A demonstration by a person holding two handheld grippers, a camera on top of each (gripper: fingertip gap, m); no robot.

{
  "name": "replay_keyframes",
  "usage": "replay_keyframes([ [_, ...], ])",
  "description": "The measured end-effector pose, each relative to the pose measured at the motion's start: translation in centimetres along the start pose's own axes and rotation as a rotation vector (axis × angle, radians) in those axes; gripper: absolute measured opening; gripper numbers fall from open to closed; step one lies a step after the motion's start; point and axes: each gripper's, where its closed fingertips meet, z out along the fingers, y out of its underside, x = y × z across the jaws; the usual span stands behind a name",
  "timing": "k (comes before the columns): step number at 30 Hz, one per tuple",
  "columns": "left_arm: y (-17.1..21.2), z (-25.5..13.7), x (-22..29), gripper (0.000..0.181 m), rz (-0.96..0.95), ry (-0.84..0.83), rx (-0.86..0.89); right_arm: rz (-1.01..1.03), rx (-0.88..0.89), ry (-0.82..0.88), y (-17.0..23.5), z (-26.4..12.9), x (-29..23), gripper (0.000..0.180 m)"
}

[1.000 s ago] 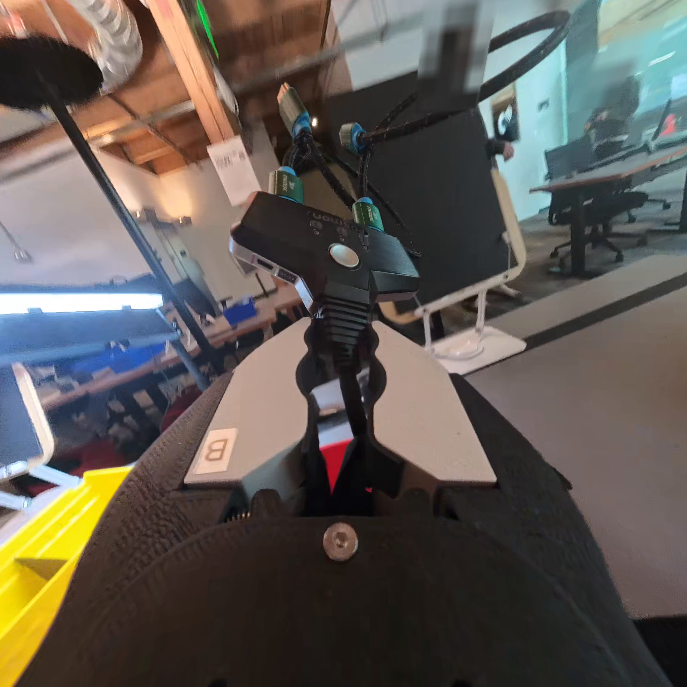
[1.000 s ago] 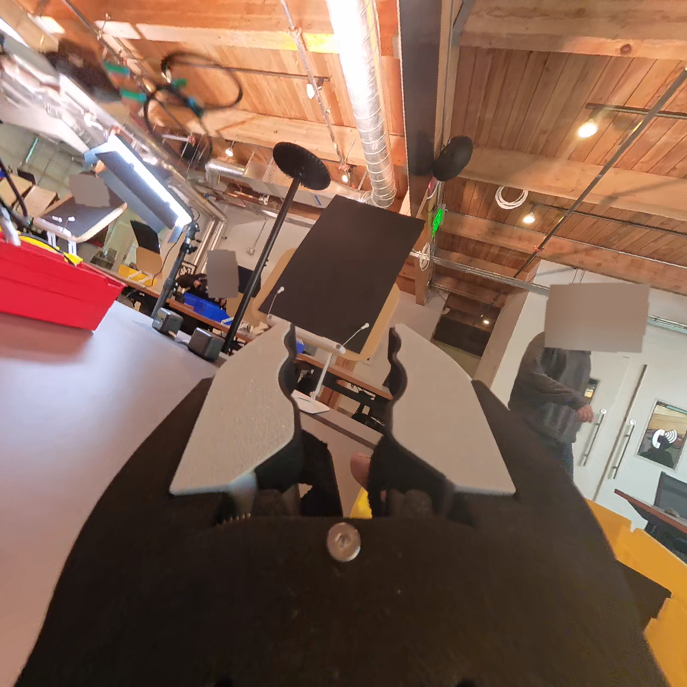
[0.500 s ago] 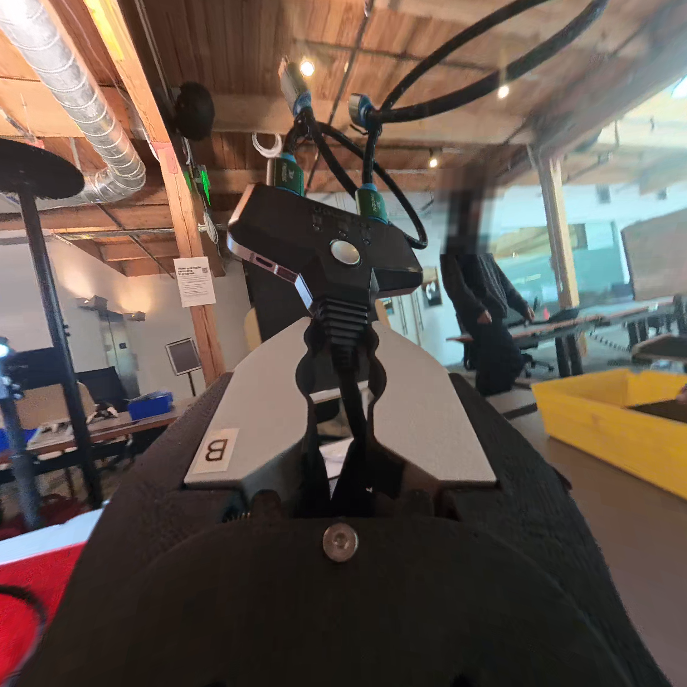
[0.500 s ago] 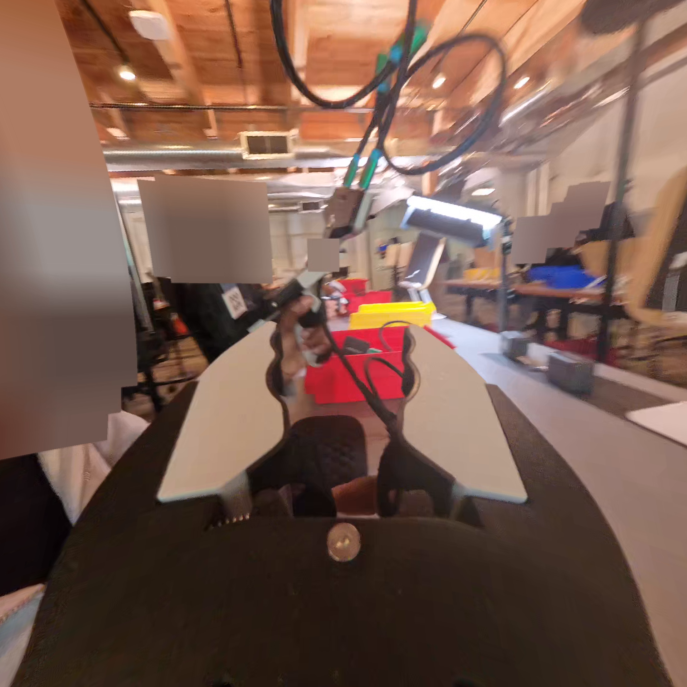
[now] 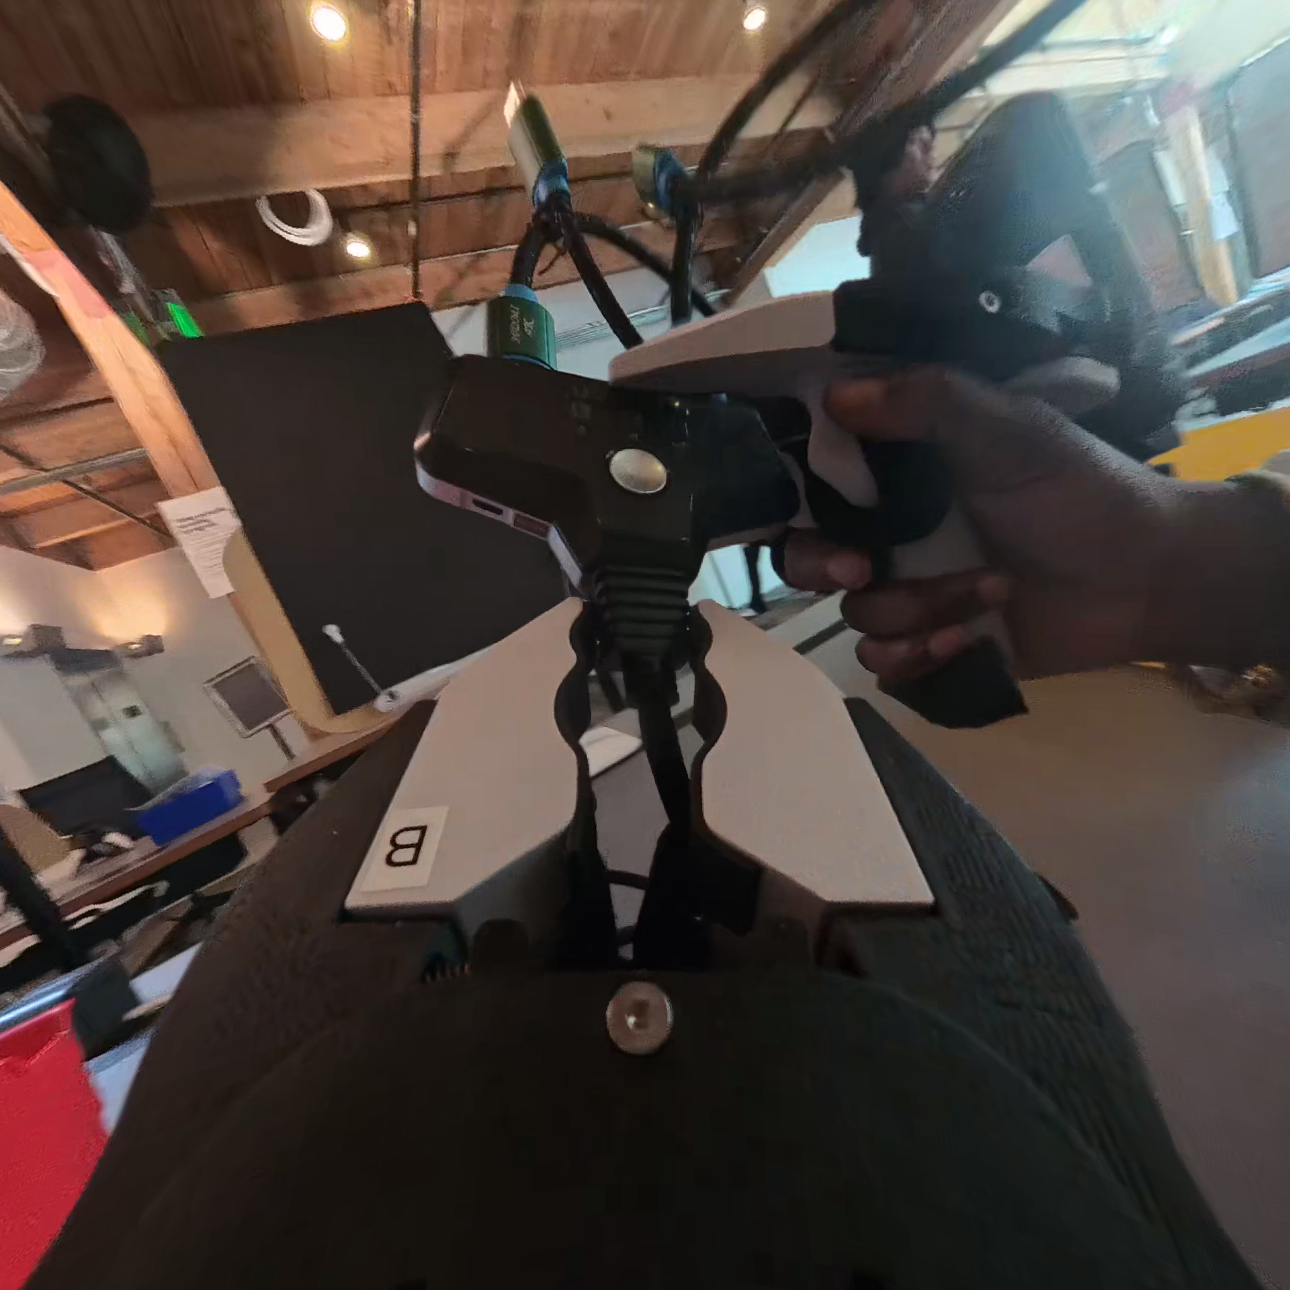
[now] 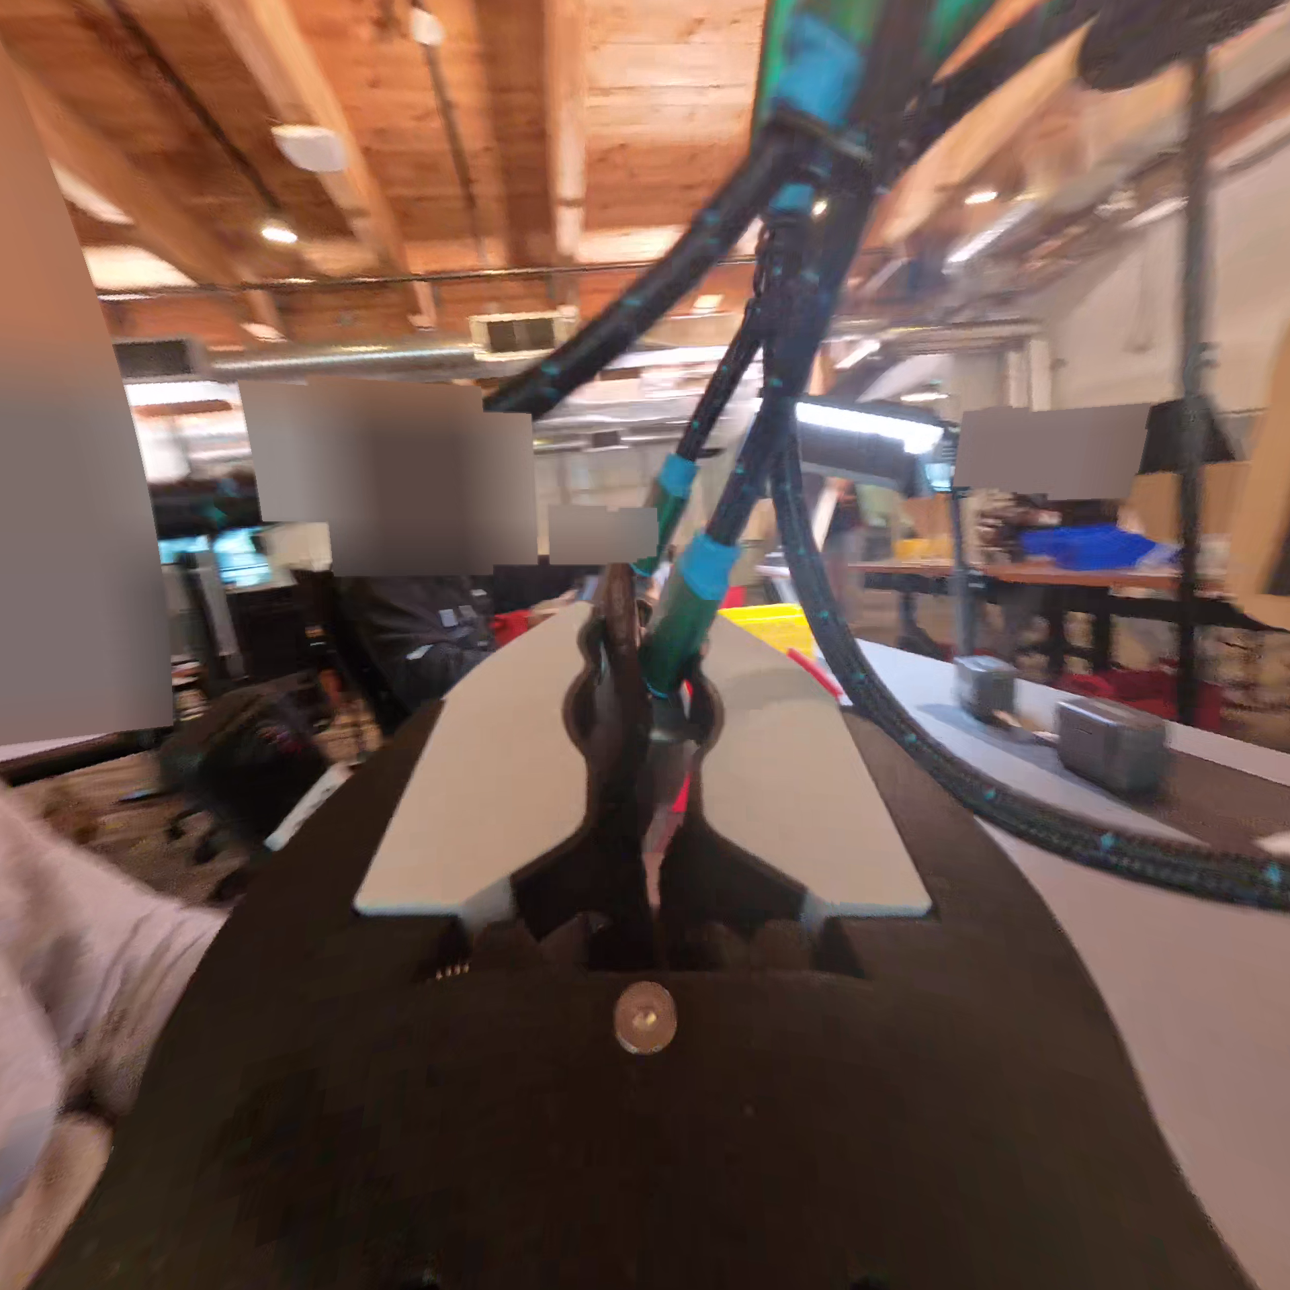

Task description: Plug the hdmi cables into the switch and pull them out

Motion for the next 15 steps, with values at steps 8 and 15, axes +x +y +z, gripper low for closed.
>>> replay_keyframes([
  [8,-0.4,-1.0,1.0,0.064,-0.677,0.399,0.052,-0.029,-0.089,-0.271,1.4,-2.1,-2.4,0.018],
  [15,-1.4,-2.7,4.7,0.069,-0.847,0.753,-0.004,-0.031,-0.259,-0.339,5.3,-1.4,-4.1,0.018],
])
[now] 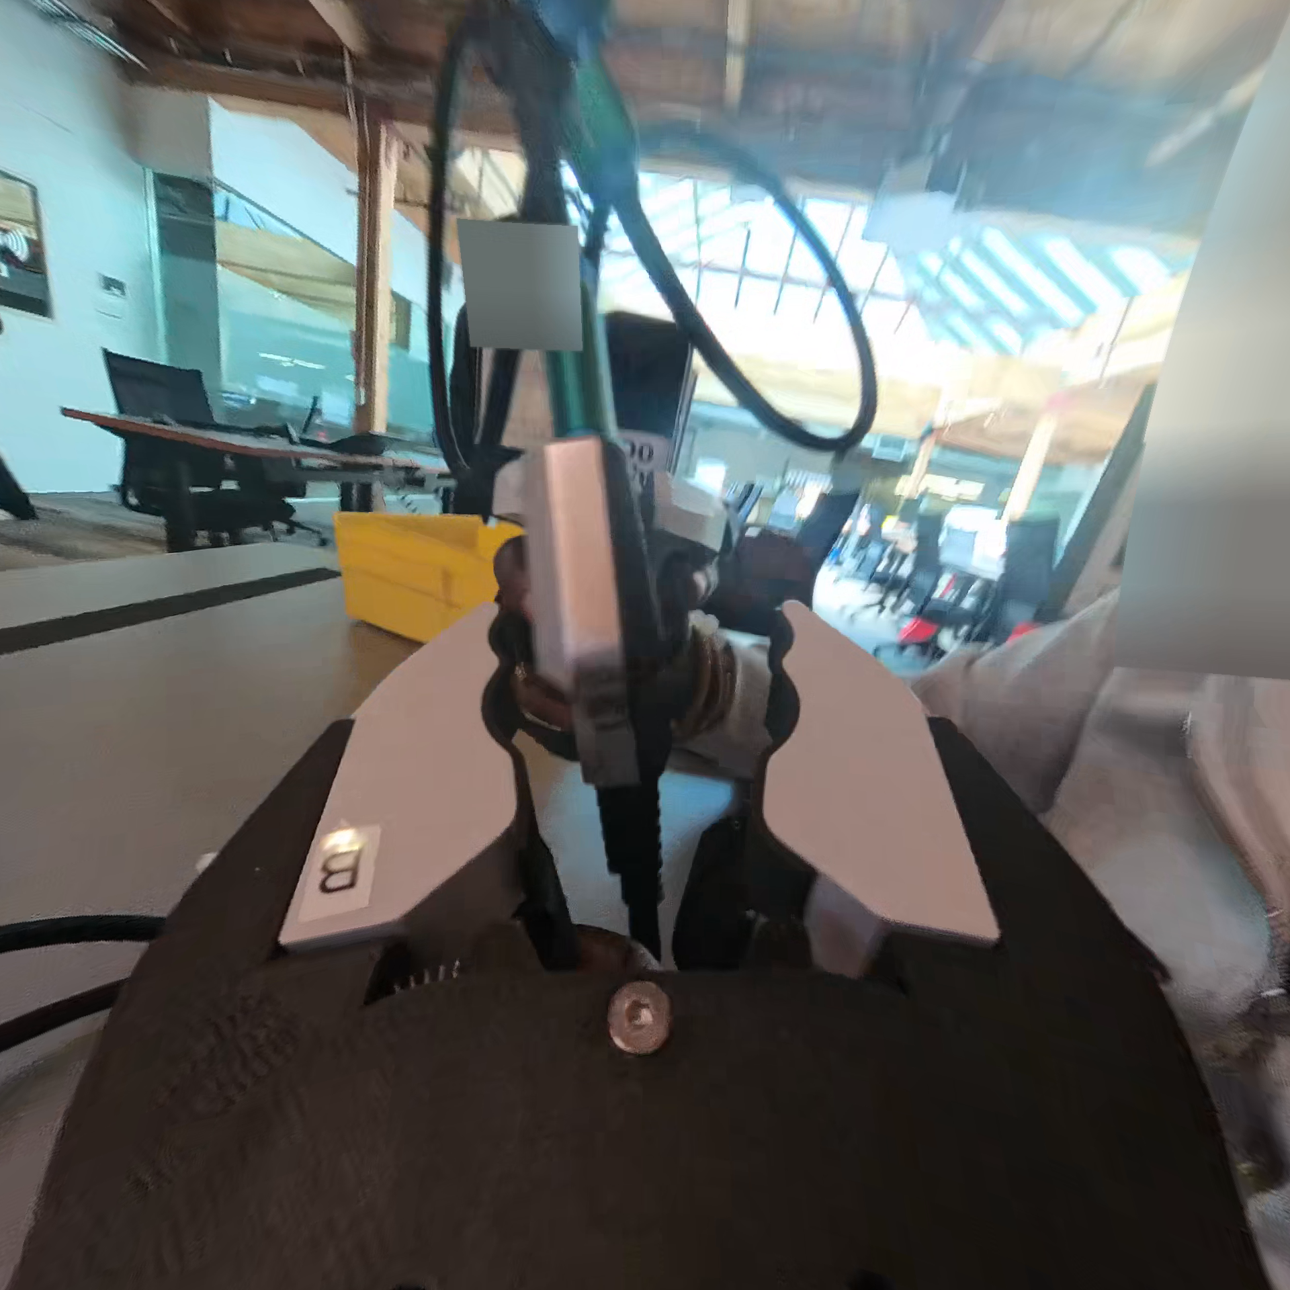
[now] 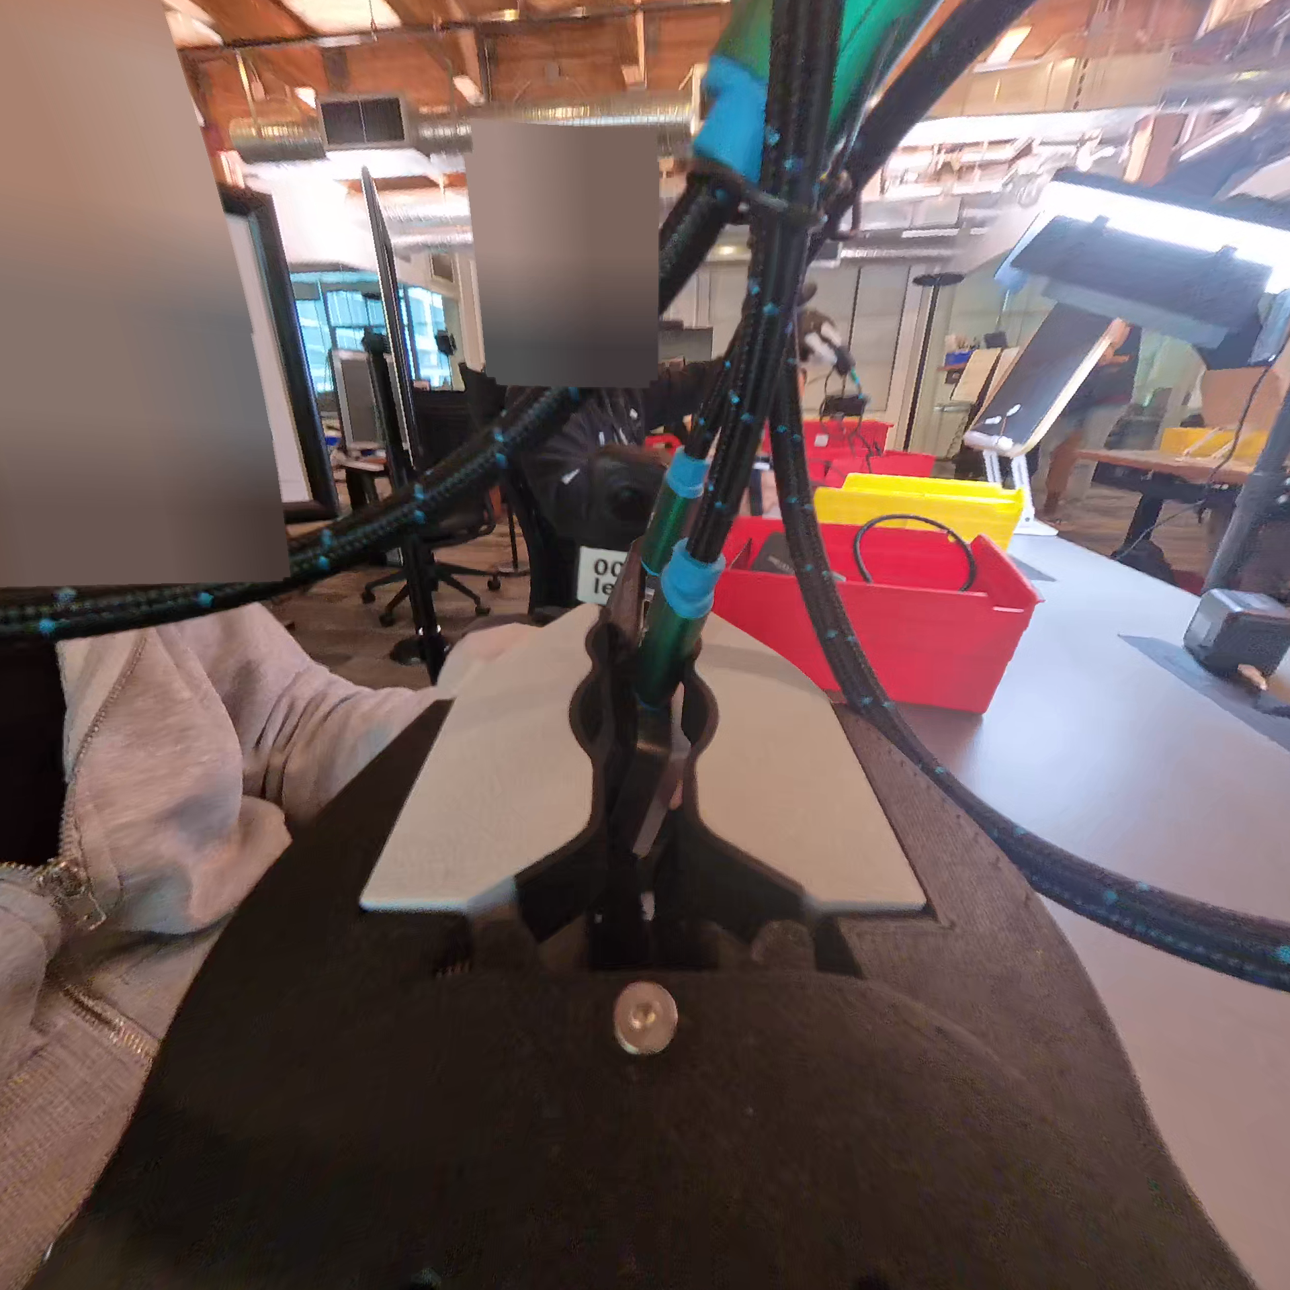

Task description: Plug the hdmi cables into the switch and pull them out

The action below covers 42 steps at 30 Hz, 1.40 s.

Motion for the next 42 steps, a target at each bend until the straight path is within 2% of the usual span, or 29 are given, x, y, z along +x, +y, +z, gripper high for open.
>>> replay_keyframes([
  [2,0.9,0.3,-0.7,0.035,0.111,-0.082,-0.039,0.003,-0.042,-0.011,0.7,0.4,-0.2,0.018],
  [3,0.8,0.2,-1.1,0.025,0.132,-0.115,-0.029,0.013,-0.050,-0.017,0.8,0.4,-0.2,0.019],
  [4,0.6,0.1,-1.1,0.024,0.109,-0.105,-0.026,0.025,-0.045,-0.020,0.6,0.4,-0.3,0.018],
  [6,0.1,-0.3,-1.2,0.022,0.091,-0.106,0.002,0.063,0.061,0.012,-1.1,-0.2,0.3,0.026],
  [9,-0.9,-0.7,-1.4,0.022,0.076,-0.117,0.066,0.165,0.224,0.024,-3.2,-2.0,1.4,0.029],
  [13,-0.7,-0.8,-1.8,0.022,0.020,-0.116,0.057,0.197,0.167,0.017,-1.5,-1.4,1.7,0.032],
  [15,-0.2,-0.6,-1.7,0.022,0.021,-0.111,0.025,0.154,0.143,0.013,-1.0,-0.7,1.2,0.012],
  [18,0.1,-0.5,-1.5,0.022,0.014,-0.094,0.003,0.076,0.110,0.041,-1.1,-0.6,1.0,0.012],
  [22,0.7,-0.4,-1.6,0.023,-0.036,-0.083,-0.010,0.121,0.115,0.048,-1.2,-0.3,1.2,0.010],
  [28,0.8,-0.8,-1.2,0.023,-0.057,-0.059,-0.007,0.065,0.082,0.083,-1.5,0.5,0.8,0.010],
  [29,1.4,-1.0,-1.4,0.021,-0.062,-0.072,-0.045,0.081,0.159,0.113,-2.6,0.1,1.2,0.011],
  [30,4.1,-1.2,-1.5,0.022,-0.049,-0.096,-0.209,0.119,0.378,0.137,-6.2,-2.0,2.0,0.010],
  [31,5.2,-0.8,-0.6,0.023,-0.007,-0.066,-0.276,0.157,0.592,0.150,-10.4,-5.6,2.8,0.011],
  [32,5.4,-0.5,0.2,0.022,0.037,-0.036,-0.285,0.135,0.703,0.184,-13.5,-9.0,3.1,0.011],
  [33,4.8,-0.5,0.2,0.022,0.039,-0.038,-0.240,0.049,0.694,0.241,-15.2,-11.2,2.8,0.011],
  [35,2.9,-1.1,-1.0,0.022,-0.028,-0.078,-0.112,-0.178,0.485,0.424,-15.8,-13.3,2.1,0.011],
  [38,0.0,-3.2,-3.4,0.022,-0.126,-0.190,0.084,-0.502,0.279,0.867,-17.2,-19.2,2.1,0.011],
  [40,-1.1,-4.3,-4.2,0.023,-0.188,-0.213,0.181,-0.525,0.113,1.161,-17.0,-24.9,2.9,0.011],
  [42,-1.6,-4.7,-4.5,0.023,-0.218,-0.212,0.223,-0.506,-0.026,1.525,-16.0,-32.5,3.3,0.011],
])
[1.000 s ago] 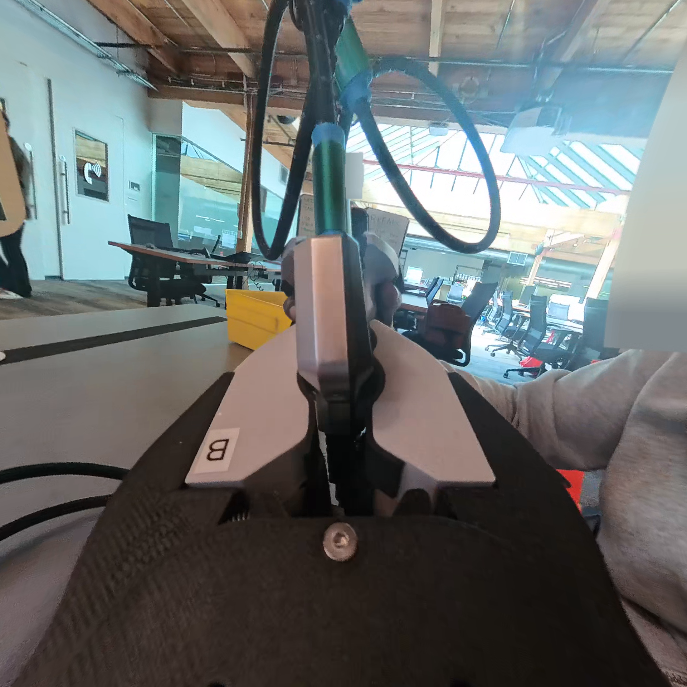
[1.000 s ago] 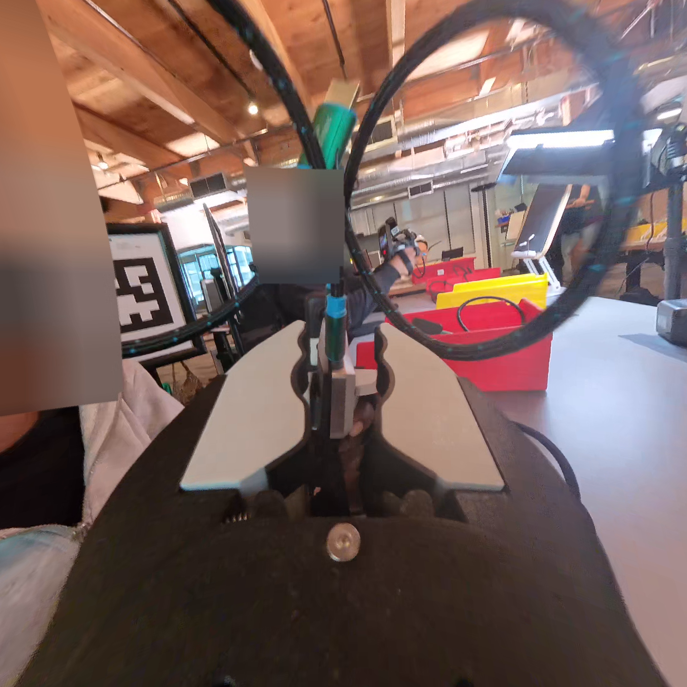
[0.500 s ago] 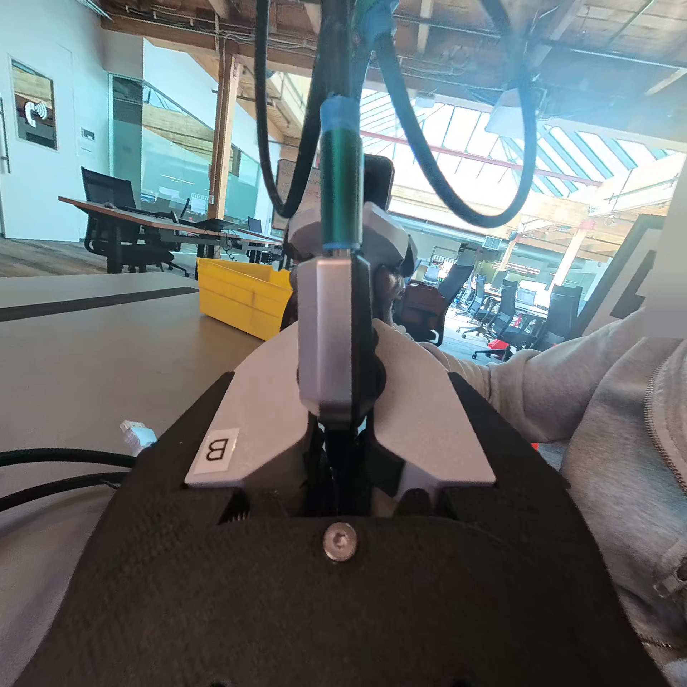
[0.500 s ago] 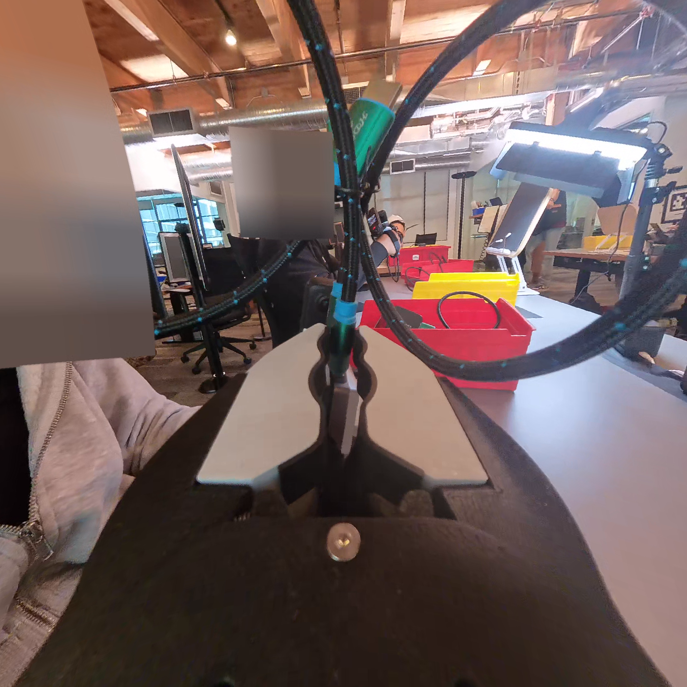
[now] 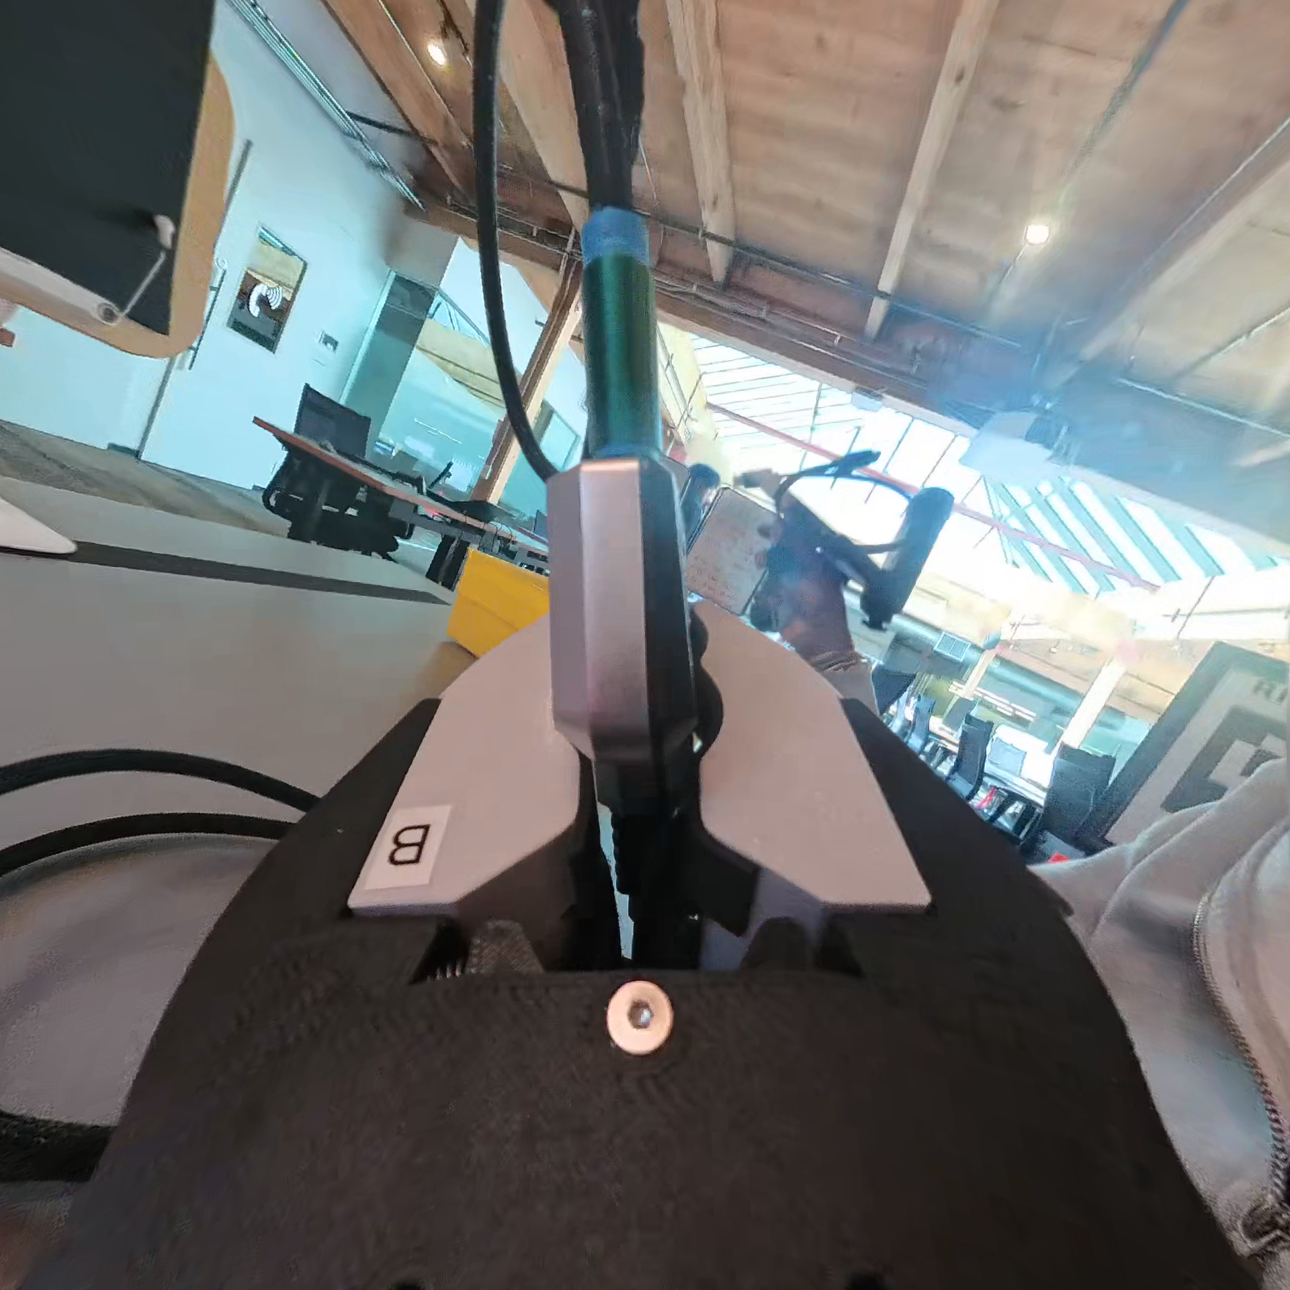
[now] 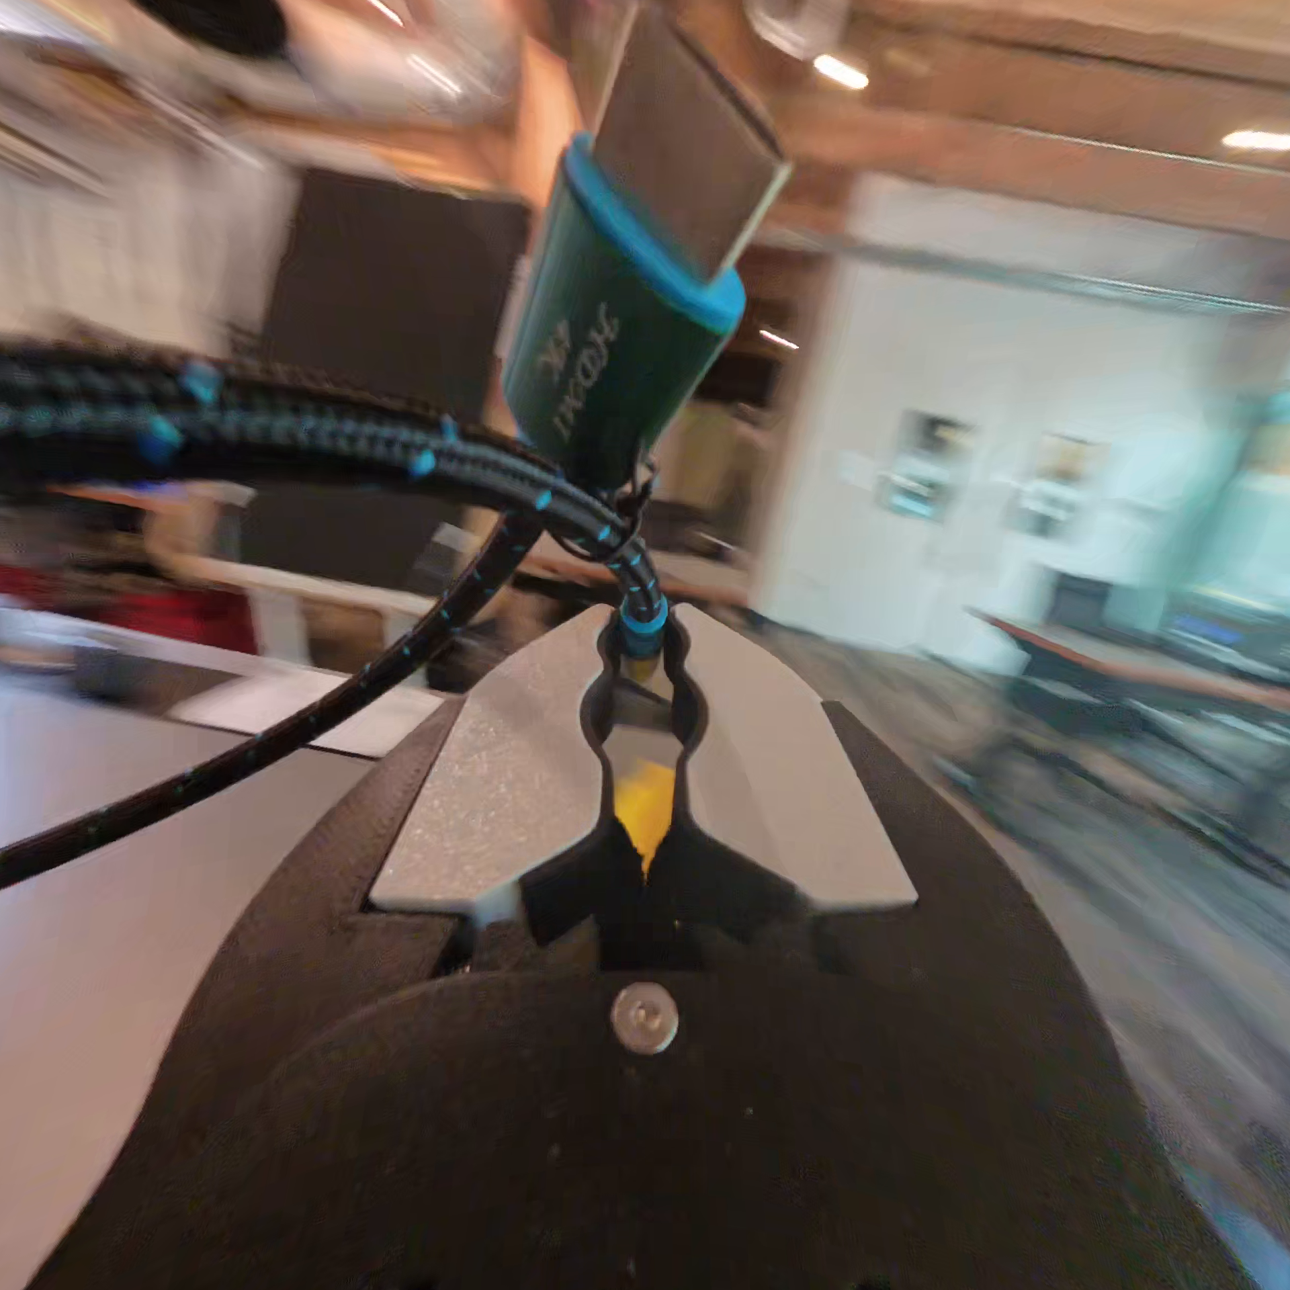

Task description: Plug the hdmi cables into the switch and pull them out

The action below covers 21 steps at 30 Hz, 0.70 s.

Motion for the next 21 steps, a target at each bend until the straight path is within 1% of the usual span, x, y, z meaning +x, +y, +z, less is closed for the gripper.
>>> replay_keyframes([
  [1,0.1,0.0,-0.1,0.023,-0.005,-0.004,-0.002,-0.056,-0.091,0.168,2.0,-0.8,3.4,0.012],
  [3,0.7,0.3,-0.3,0.023,-0.011,-0.011,-0.036,-0.194,-0.343,0.410,6.3,-3.2,8.3,0.012],
  [5,1.3,0.5,-0.2,0.023,-0.013,-0.009,-0.075,-0.324,-0.602,0.562,9.8,-5.8,11.5,0.012],
  [6,1.5,0.6,-0.1,0.023,-0.005,-0.007,-0.086,-0.352,-0.725,0.596,11.4,-6.9,12.4,0.012],
  [7,1.6,0.6,0.0,0.023,0.005,-0.006,-0.092,-0.353,-0.835,0.612,12.8,-7.7,12.8,0.012],
  [9,1.7,0.6,0.0,0.023,0.012,-0.010,-0.098,-0.340,-0.972,0.599,15.0,-8.3,12.9,0.012],
  [14,1.4,0.5,0.2,0.023,0.003,0.002,-0.079,-0.302,-1.121,0.572,17.6,-8.7,12.3,0.012],
  [18,1.8,0.6,0.0,0.023,-0.013,-0.007,-0.100,-0.263,-1.274,0.544,19.9,-9.8,11.8,0.013],
  [19,1.8,0.6,0.0,0.023,-0.010,-0.005,-0.100,-0.249,-1.311,0.532,20.6,-10.1,11.6,0.015],
  [21,1.8,0.6,0.1,0.023,-0.008,-0.004,-0.099,-0.198,-1.407,0.492,22.0,-10.9,10.7,0.027],
])
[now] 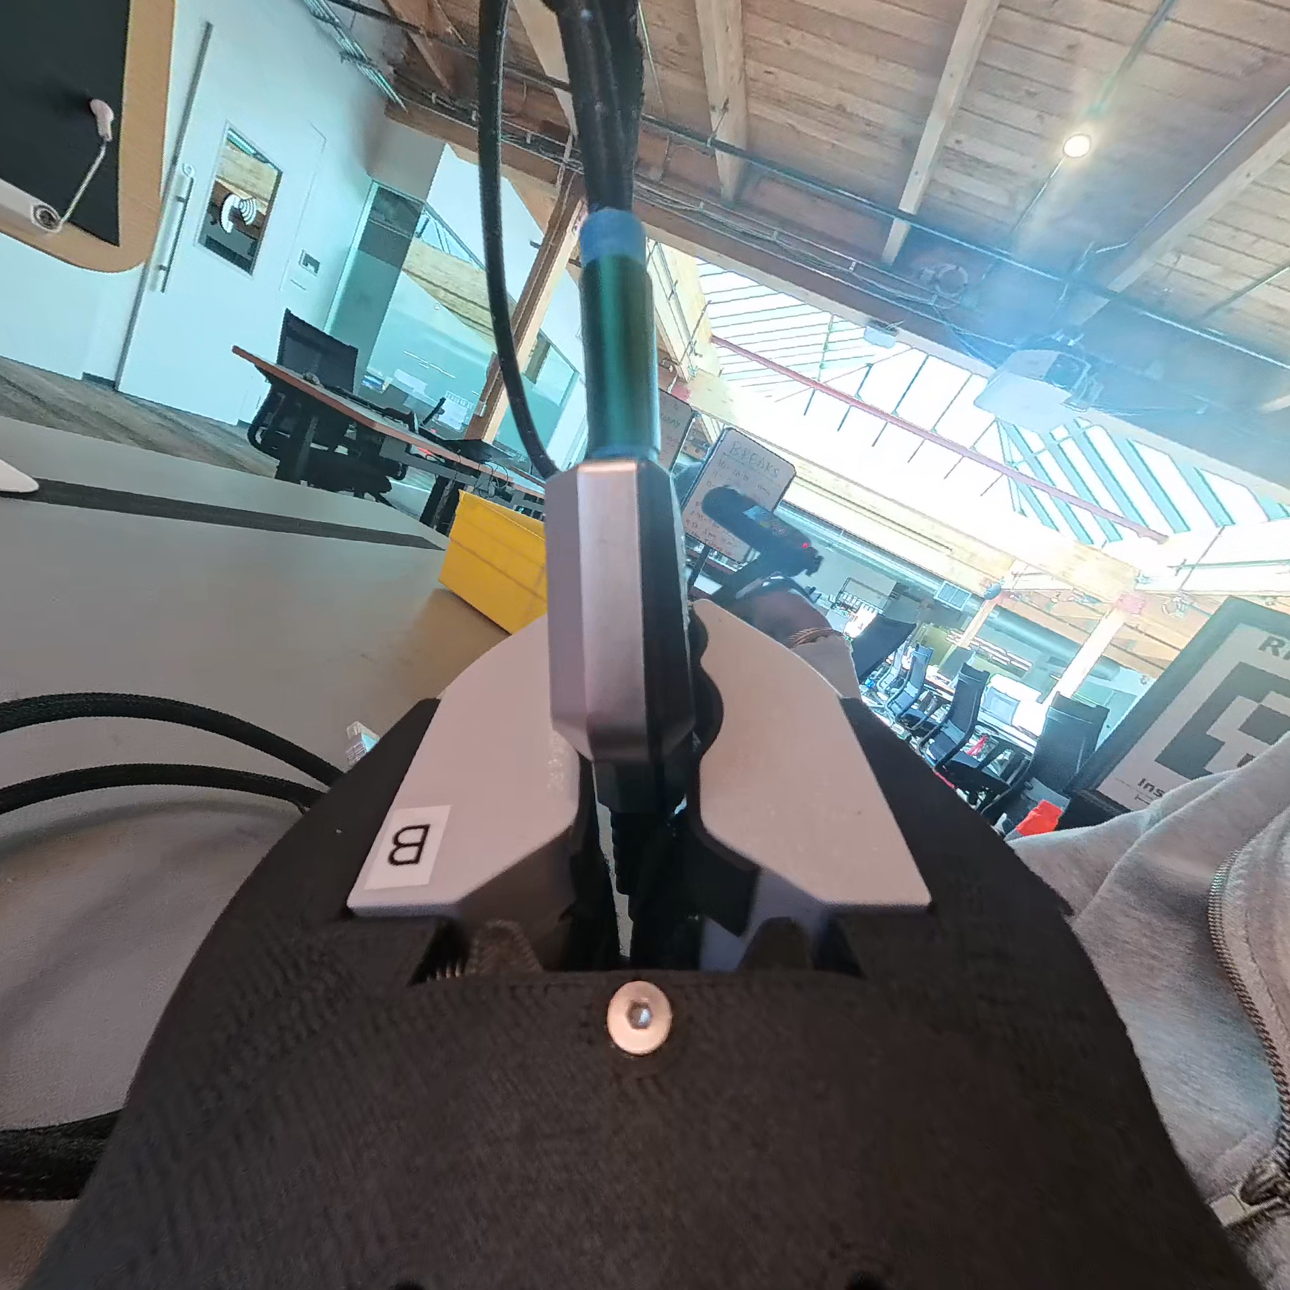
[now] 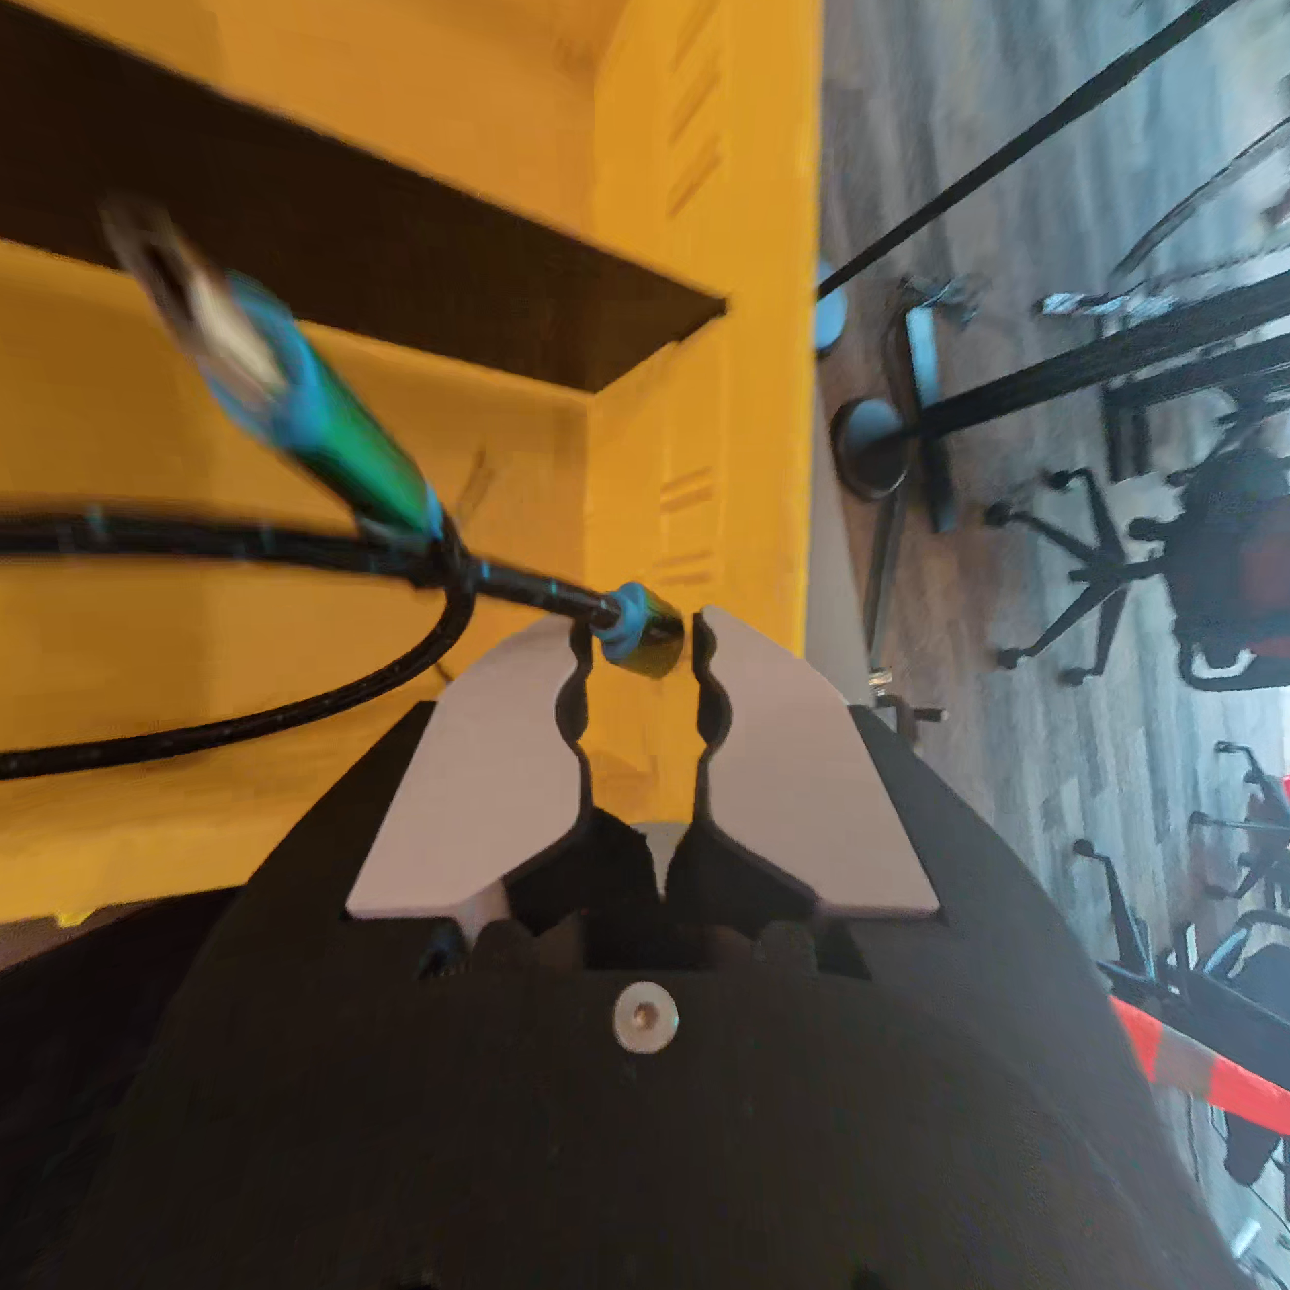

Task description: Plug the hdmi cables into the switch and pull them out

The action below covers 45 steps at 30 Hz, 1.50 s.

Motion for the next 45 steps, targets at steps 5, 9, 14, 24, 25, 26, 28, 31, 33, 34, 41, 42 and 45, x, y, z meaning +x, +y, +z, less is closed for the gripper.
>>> replay_keyframes([
  [5,-0.1,0.0,0.0,0.023,-0.009,0.001,0.003,0.103,0.165,-0.051,-2.4,-1.7,-0.1,0.050],
  [9,0.0,0.0,-0.1,0.023,-0.012,-0.001,0.001,0.347,0.747,-0.088,-8.4,-8.3,2.4,0.055],
  [14,0.1,0.1,0.0,0.023,0.003,0.005,-0.006,0.621,1.573,-0.822,-11.6,-22.9,-0.6,0.077],
  [24,1.4,0.6,0.3,0.023,0.101,-0.022,-0.092,-0.439,0.981,-2.295,-1.5,-36.3,-27.2,0.041],
  [25,1.8,0.8,0.2,0.023,0.118,-0.034,-0.114,-0.483,0.941,-2.290,-0.6,-36.7,-29.0,0.041],
  [26,2.2,0.9,0.2,0.023,0.138,-0.042,-0.140,-0.507,0.925,-2.246,-0.3,-36.9,-30.7,0.045],
  [28,2.9,1.2,0.5,0.024,0.187,-0.044,-0.188,-0.474,0.985,-2.085,-1.0,-36.8,-33.2,0.049],
  [31,3.6,1.4,1.0,0.024,0.243,-0.032,-0.224,-0.404,1.077,-1.953,-2.1,-36.5,-34.5,0.034],
  [33,3.9,1.5,0.9,0.024,0.255,-0.042,-0.246,-0.447,1.064,-1.935,-1.6,-36.3,-35.1,0.032],
  [34,4.1,1.6,0.7,0.024,0.261,-0.053,-0.260,-0.465,1.063,-1.922,-1.5,-36.2,-35.4,0.031],
  [41,5.8,2.1,1.0,0.025,0.349,-0.054,-0.358,-0.441,1.022,-1.956,-1.2,-36.6,-36.1,0.024],
  [42,6.0,2.1,1.2,0.025,0.362,-0.046,-0.367,-0.445,1.008,-1.980,-1.1,-36.6,-36.0,0.015],
  [45,6.2,2.1,1.8,0.024,0.373,-0.006,-0.374,-0.490,0.977,-2.045,-0.5,-36.8,-35.6,0.012],
])
